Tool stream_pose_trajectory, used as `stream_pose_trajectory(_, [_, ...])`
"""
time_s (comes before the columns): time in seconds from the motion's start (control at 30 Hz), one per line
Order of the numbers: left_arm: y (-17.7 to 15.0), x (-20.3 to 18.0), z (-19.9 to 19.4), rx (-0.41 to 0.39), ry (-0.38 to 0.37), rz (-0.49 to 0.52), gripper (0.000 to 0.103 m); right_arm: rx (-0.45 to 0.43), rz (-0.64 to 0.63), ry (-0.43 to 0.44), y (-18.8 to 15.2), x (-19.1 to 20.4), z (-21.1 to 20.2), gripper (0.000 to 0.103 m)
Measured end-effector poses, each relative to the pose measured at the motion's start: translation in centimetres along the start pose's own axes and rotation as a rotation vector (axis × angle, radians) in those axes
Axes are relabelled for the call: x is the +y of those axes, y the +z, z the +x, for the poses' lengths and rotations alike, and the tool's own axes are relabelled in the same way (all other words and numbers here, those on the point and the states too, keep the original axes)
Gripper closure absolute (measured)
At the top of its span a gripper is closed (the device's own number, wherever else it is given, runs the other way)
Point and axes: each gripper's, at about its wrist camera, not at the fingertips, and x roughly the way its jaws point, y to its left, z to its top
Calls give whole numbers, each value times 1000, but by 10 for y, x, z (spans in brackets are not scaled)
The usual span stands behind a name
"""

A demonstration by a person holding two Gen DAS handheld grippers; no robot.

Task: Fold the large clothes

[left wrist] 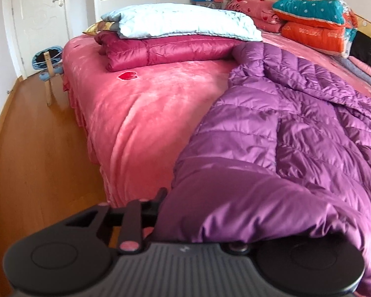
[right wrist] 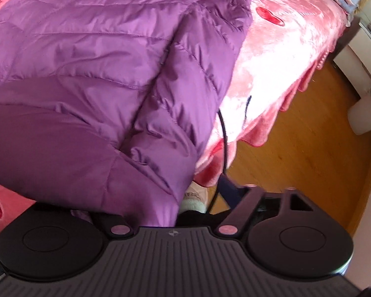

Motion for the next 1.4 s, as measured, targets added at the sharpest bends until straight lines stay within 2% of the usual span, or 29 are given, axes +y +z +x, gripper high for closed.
stream_pose_trajectory(0.07, [1,1,-5,1,-26,2,94,-14,-3,21,-4,2,-5,58])
stream_pose_trajectory(0.1, [1,2,-8,-1,-37,1,95,-27,0,28,-5,2,-8,63])
stream_pose_trajectory(0.17, [4,4,-15,-9,-60,-10,97,-71,30,64,-5,0,-17,70])
stream_pose_trajectory(0.3, [15,9,-26,-28,-100,-66,98,-177,166,182,-7,-29,-39,76])
stream_pose_trajectory(0.5, [45,-2,-45,-102,-138,-89,99,-354,267,251,-6,-47,-71,79])
stream_pose_trajectory(0.8, [109,-23,-65,-233,-191,-123,99,-587,344,230,9,-64,-112,80])
stream_pose_trajectory(0.9, [133,-34,-65,-268,-194,-114,99,-648,377,230,21,-84,-120,80])
stream_pose_trajectory(1.23, [209,-80,-40,-361,-166,-75,98,-799,502,228,74,-121,-118,80])
stream_pose_trajectory(1.4, [243,-108,-11,-381,-134,-50,98,-854,594,250,115,-143,-97,80])
